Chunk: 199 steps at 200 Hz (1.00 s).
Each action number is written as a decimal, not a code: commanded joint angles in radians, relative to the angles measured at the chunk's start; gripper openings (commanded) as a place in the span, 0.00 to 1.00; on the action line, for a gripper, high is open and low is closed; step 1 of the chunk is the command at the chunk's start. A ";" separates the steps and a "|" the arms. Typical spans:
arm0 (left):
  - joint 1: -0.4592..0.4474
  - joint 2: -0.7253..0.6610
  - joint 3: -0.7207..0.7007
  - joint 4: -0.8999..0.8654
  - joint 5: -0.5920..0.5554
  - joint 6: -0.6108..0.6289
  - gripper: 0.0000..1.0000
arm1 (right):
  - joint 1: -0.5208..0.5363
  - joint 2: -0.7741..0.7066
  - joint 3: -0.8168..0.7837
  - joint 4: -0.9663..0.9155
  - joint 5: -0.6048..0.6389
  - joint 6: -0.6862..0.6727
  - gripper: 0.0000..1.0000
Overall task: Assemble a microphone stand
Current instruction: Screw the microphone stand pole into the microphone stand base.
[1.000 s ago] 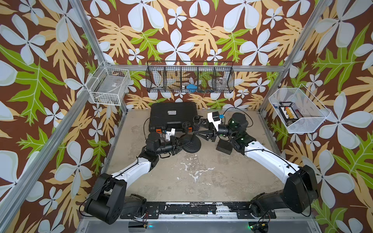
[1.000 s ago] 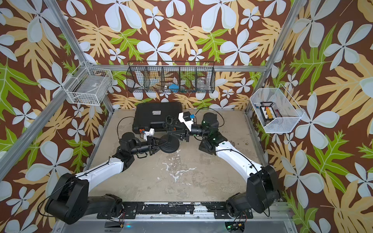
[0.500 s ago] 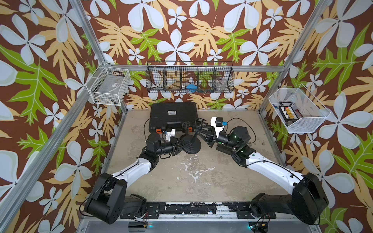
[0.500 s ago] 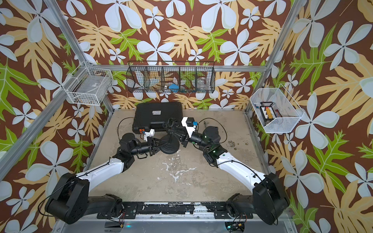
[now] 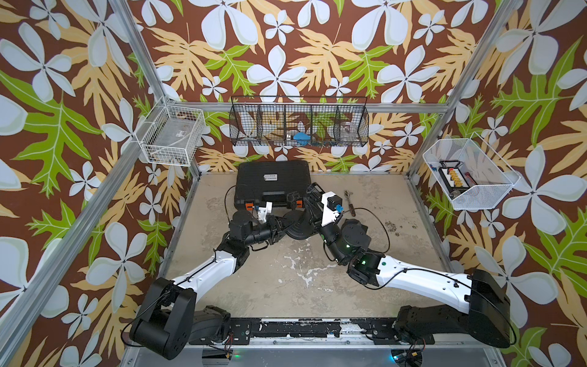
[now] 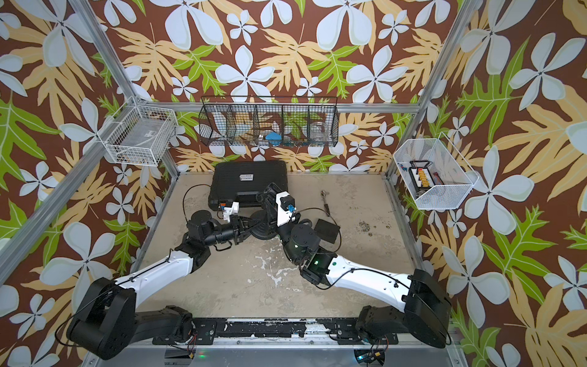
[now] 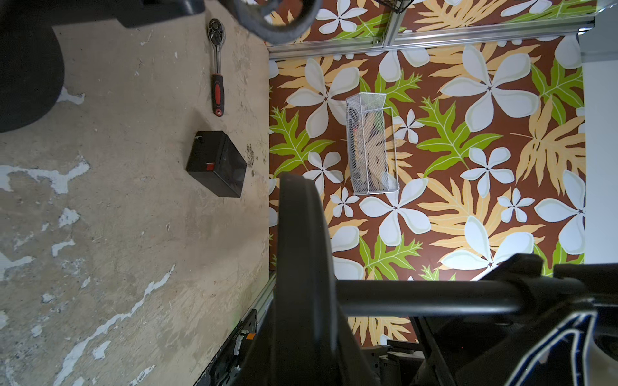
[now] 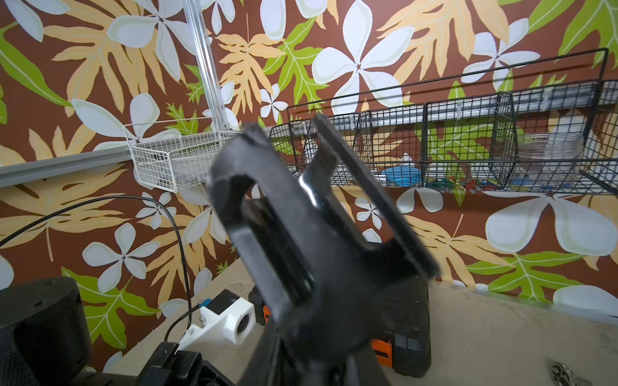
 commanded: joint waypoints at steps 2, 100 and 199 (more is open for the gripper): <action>0.008 -0.011 0.012 0.089 -0.076 -0.024 0.00 | -0.127 -0.018 -0.018 -0.030 -0.383 0.055 0.29; 0.011 0.034 0.037 0.081 0.054 -0.024 0.00 | -0.392 -0.081 -0.030 -0.068 -1.139 -0.168 0.77; 0.010 0.078 0.055 0.083 0.196 -0.021 0.00 | -0.518 0.058 0.111 -0.041 -1.494 -0.061 0.61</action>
